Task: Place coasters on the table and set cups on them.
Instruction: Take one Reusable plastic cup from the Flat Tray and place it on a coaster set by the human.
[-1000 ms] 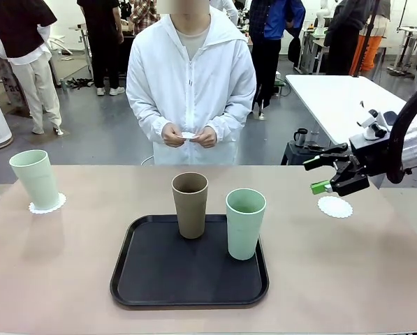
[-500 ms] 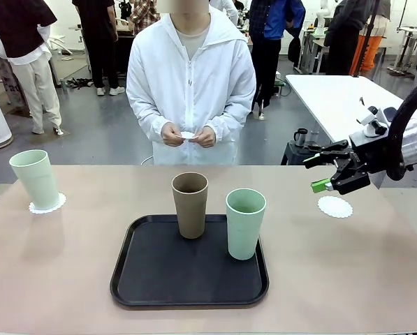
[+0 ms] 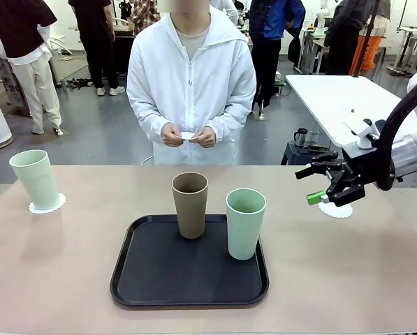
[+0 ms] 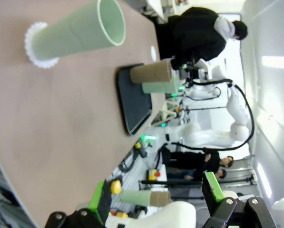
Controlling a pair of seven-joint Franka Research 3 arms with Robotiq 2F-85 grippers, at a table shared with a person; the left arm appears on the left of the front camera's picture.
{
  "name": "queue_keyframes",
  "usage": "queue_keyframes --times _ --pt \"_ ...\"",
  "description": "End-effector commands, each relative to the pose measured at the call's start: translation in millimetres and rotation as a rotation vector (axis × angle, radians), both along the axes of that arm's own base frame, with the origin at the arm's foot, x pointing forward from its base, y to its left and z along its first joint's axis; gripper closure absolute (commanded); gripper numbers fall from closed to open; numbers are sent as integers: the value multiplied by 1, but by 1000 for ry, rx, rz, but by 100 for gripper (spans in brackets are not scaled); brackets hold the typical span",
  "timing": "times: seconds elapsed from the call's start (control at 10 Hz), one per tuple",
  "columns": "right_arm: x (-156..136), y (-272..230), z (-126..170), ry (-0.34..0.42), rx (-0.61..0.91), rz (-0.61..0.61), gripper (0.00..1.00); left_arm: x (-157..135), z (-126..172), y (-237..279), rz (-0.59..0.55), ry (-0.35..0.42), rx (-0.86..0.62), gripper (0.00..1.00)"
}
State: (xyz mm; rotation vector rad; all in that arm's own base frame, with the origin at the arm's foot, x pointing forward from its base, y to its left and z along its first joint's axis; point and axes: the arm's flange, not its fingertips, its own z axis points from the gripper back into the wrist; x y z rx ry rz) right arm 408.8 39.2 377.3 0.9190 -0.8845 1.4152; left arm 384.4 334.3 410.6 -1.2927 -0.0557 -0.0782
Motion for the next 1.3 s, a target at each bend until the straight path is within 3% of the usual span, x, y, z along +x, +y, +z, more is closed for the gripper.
queue_keyframes --times 0.0,0.3,0.6,1.0,1.2 --pt "6 4 -24 -32 136 10 0 -1 1 1 2 4 3 0" --pt "5 17 -52 -61 217 -9 0 -1 1 1 2 4 3 0" --pt "5 28 -78 -9 212 20 0 -1 1 1 2 4 3 0" --pt "1 33 -85 35 201 -5 0 -1 1 1 2 4 3 0" --pt "0 33 -86 37 192 39 0 -1 1 1 2 4 3 0"
